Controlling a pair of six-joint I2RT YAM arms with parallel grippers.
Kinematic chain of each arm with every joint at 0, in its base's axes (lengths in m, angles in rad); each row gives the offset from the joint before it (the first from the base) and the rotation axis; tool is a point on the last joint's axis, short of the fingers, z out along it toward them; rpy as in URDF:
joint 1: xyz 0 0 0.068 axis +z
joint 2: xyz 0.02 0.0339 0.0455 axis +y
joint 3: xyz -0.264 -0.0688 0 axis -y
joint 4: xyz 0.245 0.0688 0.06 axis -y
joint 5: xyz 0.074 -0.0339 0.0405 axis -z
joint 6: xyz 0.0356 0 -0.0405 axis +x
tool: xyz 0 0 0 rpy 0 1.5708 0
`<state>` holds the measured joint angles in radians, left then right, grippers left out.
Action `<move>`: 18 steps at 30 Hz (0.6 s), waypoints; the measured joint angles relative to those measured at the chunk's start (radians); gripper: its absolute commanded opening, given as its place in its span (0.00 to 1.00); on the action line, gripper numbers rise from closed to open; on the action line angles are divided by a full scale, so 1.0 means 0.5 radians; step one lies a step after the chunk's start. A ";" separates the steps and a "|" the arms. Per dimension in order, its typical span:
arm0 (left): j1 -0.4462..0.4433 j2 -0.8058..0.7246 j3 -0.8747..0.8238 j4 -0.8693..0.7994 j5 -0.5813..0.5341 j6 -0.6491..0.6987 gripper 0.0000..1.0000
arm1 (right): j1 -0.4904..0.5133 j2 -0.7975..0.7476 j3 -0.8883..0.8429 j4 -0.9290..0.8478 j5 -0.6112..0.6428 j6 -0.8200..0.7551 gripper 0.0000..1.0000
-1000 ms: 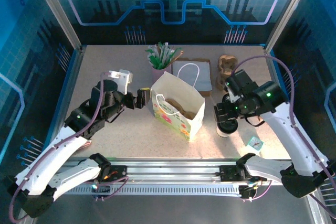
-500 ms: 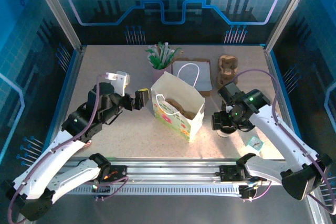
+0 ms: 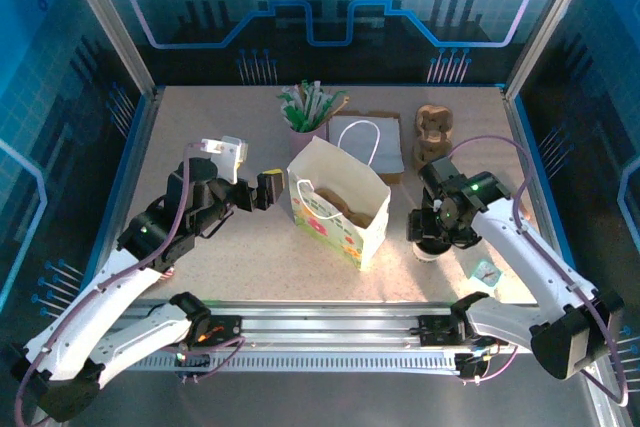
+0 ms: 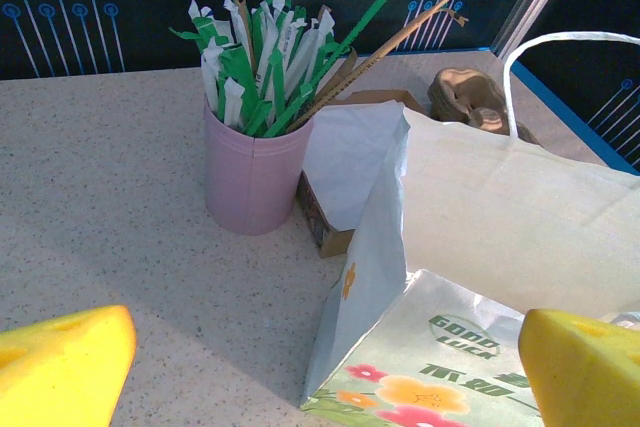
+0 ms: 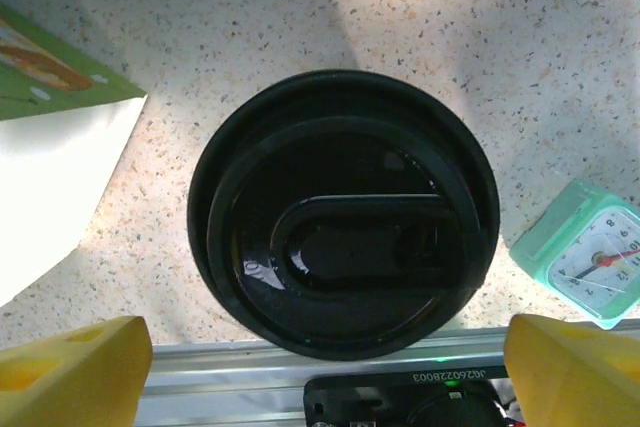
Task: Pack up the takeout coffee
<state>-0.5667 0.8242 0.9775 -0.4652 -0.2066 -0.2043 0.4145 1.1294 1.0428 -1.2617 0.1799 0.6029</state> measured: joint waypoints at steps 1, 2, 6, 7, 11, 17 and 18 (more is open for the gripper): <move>0.000 0.000 -0.001 0.001 0.000 0.000 0.99 | -0.008 0.007 -0.008 0.007 0.005 0.001 0.90; 0.000 0.000 -0.002 0.000 0.000 0.000 0.99 | -0.014 0.011 -0.017 0.014 0.007 0.000 0.90; 0.000 0.000 -0.002 0.001 0.000 0.000 0.99 | -0.037 0.032 -0.049 0.031 0.014 0.000 0.89; 0.000 0.000 -0.002 0.001 0.000 0.000 0.99 | -0.043 0.035 -0.060 0.037 0.012 0.000 0.89; 0.000 0.000 -0.012 0.001 0.000 0.001 0.99 | -0.060 0.043 -0.095 0.057 0.010 -0.001 0.87; 0.000 0.000 -0.021 0.001 0.000 0.001 0.99 | -0.102 0.053 -0.124 0.085 0.003 -0.016 0.82; 0.000 0.001 -0.022 0.001 0.000 0.001 0.99 | -0.104 0.056 -0.124 0.089 0.000 -0.020 0.82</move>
<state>-0.5667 0.8246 0.9665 -0.4648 -0.2066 -0.2039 0.3626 1.1576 0.9806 -1.2171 0.1799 0.5930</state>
